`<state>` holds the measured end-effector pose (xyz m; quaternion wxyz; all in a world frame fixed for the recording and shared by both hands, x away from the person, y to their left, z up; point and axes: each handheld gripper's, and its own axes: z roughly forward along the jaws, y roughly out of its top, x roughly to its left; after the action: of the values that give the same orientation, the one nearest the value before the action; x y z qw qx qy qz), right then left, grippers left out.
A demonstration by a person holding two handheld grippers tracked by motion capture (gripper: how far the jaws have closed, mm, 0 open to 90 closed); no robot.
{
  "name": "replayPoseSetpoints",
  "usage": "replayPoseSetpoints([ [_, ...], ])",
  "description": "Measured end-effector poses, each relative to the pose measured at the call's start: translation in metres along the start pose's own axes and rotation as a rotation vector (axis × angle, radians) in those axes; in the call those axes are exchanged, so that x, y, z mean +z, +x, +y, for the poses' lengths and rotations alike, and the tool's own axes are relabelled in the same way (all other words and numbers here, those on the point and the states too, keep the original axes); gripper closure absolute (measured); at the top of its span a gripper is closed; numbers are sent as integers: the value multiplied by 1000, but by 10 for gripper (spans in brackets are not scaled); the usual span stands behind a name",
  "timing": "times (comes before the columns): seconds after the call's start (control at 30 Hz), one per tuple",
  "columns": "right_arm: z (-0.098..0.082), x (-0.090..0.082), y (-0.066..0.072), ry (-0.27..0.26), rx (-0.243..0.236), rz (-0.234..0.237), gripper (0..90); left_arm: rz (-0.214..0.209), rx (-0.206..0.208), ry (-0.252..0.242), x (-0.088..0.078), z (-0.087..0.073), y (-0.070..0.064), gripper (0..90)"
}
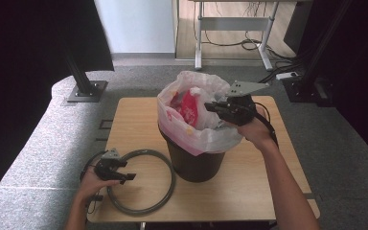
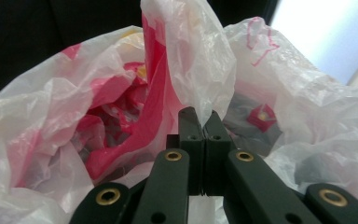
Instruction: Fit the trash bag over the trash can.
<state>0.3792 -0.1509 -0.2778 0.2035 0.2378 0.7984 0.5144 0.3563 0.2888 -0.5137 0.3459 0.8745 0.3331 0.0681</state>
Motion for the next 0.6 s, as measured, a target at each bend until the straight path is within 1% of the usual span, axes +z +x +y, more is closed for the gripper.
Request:
replayPoseSetpoints([
  [0.2, -2, -5, -4, 29, 14, -16, 881, 0, -1, 2, 0, 0, 0, 266],
  [0.37, -3, -5, -5, 66, 13, -13, 880, -1, 1, 4, 1, 0, 0, 266],
  [0.47, -3, 0, -4, 89, 4, -4, 880, -1, 2, 7, 2, 0, 0, 266],
  [0.6, -1, 7, 5, 118, -31, 13, 881, -2, 0, 5, 1, 0, 0, 266],
])
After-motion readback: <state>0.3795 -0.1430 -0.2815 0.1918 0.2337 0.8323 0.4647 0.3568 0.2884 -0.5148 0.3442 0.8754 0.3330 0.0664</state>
